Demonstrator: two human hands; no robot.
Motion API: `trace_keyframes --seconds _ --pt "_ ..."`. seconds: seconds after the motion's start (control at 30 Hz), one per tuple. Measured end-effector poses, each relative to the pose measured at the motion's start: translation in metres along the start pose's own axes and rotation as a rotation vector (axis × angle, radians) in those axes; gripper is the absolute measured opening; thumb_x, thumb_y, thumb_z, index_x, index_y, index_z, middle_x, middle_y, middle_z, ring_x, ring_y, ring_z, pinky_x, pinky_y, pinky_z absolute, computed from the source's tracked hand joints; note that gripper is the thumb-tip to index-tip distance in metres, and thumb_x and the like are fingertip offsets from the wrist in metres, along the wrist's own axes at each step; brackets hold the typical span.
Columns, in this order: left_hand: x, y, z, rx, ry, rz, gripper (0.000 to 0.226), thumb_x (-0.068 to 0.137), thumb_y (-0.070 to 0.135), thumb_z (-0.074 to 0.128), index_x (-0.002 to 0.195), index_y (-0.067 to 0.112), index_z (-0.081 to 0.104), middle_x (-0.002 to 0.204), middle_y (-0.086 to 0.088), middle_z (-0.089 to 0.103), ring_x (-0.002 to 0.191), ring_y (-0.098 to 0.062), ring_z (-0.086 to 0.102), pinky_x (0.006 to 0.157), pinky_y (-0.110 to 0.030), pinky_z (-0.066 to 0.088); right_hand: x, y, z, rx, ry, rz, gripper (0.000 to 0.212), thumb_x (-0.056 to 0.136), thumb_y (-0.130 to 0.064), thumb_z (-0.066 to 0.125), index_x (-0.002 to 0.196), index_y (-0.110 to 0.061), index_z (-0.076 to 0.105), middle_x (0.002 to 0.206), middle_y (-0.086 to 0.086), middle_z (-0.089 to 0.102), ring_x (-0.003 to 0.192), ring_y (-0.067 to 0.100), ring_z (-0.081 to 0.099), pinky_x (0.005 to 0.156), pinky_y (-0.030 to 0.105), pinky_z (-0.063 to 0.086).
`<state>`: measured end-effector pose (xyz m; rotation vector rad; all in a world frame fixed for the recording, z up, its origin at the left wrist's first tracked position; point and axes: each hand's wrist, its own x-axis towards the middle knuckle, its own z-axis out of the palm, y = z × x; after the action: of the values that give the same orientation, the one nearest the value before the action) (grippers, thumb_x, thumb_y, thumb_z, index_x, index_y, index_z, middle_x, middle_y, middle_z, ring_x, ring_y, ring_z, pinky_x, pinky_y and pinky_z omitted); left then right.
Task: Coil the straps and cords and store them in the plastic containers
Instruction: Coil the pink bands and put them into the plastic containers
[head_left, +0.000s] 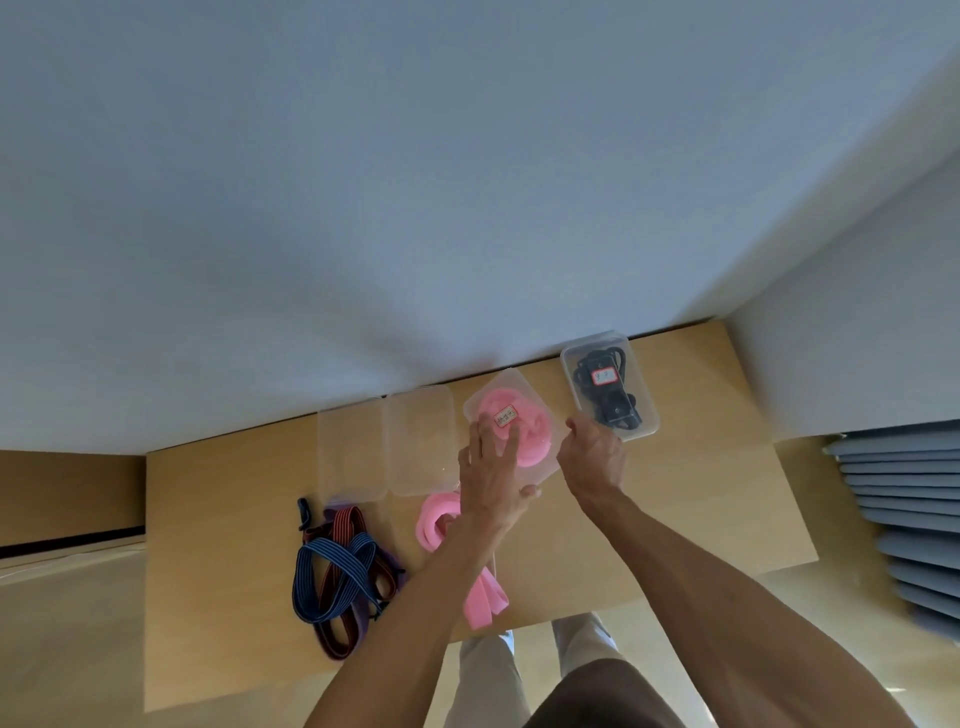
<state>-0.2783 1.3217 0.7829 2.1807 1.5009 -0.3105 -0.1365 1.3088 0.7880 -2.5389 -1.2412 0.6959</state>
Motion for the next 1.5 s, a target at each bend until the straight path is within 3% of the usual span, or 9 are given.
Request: trace_keyframes --seconds 0.17,0.27,0.4,0.6,0.73,0.87,1.1,1.33,1.5 --pt "0.020 0.003 0.000 0.061 -0.012 0.055 0.097 0.082 0.040 0.078 0.156 0.026 0.018 0.165 -0.019 -0.006 0.153 -0.038 0.002 0.117 -0.046 0.033 0.011 0.010 -0.002 -0.070 0.042 -0.125 0.024 0.076 0.008 0.057 0.092 -0.004 0.069 0.083 0.017 0.068 0.076 0.038 0.063 0.057 0.036 0.045" --pt "0.028 0.005 -0.005 0.058 0.018 0.075 0.097 0.081 0.045 0.077 0.157 0.028 0.019 0.165 -0.020 -0.005 0.153 -0.038 0.002 0.119 -0.045 0.029 0.019 0.012 0.000 -0.075 0.122 -0.146 0.047 0.068 0.011 0.060 0.111 -0.006 0.066 0.116 0.016 0.060 0.107 0.036 0.055 0.083 0.049 0.050" --pt "0.038 0.014 -0.012 0.048 0.008 0.072 0.092 0.080 0.043 0.079 0.154 0.027 0.027 0.165 -0.019 -0.001 0.152 -0.040 0.008 0.117 -0.046 0.033 0.031 0.017 0.000 -0.176 -0.078 -0.045 0.061 0.077 0.003 0.060 0.135 -0.017 0.052 0.152 0.015 0.033 0.136 0.033 0.033 0.110 0.044 0.033" --pt "0.016 0.008 -0.032 -0.055 0.152 0.018 0.042 0.091 0.030 0.067 0.129 0.016 0.056 0.139 -0.009 0.046 0.121 -0.025 0.053 0.087 -0.034 0.054 0.010 -0.004 -0.007 -0.083 -0.005 -0.226 0.034 0.081 0.002 0.060 0.113 -0.009 0.062 0.122 0.014 0.055 0.109 0.034 0.053 0.088 0.043 0.048" --pt "-0.037 -0.017 -0.033 -0.234 0.304 -0.153 0.024 0.094 0.009 0.055 0.115 0.010 0.067 0.110 -0.006 0.064 0.089 -0.021 0.066 0.074 -0.033 0.055 -0.026 -0.019 -0.004 -0.190 -0.218 -0.479 0.038 0.086 -0.001 0.055 0.123 -0.010 0.060 0.117 0.010 0.063 0.097 0.029 0.061 0.077 0.039 0.051" --pt "-0.089 -0.047 -0.018 -0.140 0.165 -0.191 0.028 0.098 0.013 0.045 0.113 0.011 0.069 0.107 -0.003 0.066 0.089 -0.018 0.064 0.075 -0.030 0.053 -0.063 -0.030 0.007 -0.341 -0.462 -0.571 0.036 0.089 -0.007 0.046 0.123 -0.013 0.056 0.111 0.007 0.064 0.097 0.030 0.063 0.078 0.039 0.050" --pt "-0.106 -0.088 0.015 -0.302 -0.061 -0.414 0.023 0.096 0.016 0.051 0.116 0.011 0.060 0.105 -0.008 0.066 0.086 -0.027 0.067 0.063 -0.035 0.053 -0.104 -0.042 0.054 -0.306 -0.699 -0.395 0.035 0.094 -0.025 0.054 0.127 -0.016 0.057 0.122 0.012 0.063 0.109 0.033 0.063 0.086 0.037 0.050" --pt "-0.087 -0.110 0.040 -0.707 0.099 -0.665 0.027 0.093 0.016 0.063 0.117 0.005 0.057 0.109 -0.010 0.065 0.086 -0.022 0.055 0.070 -0.031 0.041 -0.136 -0.051 0.099 -0.013 -0.575 0.047 0.042 0.086 -0.014 0.062 0.124 -0.011 0.046 0.110 0.018 0.064 0.099 0.037 0.063 0.071 0.034 0.045" --pt "-0.090 -0.118 0.043 -0.693 0.092 -0.569 0.019 0.092 0.015 0.061 0.108 0.008 0.068 0.106 -0.006 0.071 0.095 -0.025 0.064 0.070 -0.027 0.042 -0.152 -0.064 0.105 0.012 -0.405 0.190 0.030 0.084 -0.009 0.062 0.114 -0.005 0.058 0.113 0.018 0.065 0.102 0.036 0.063 0.079 0.035 0.047"
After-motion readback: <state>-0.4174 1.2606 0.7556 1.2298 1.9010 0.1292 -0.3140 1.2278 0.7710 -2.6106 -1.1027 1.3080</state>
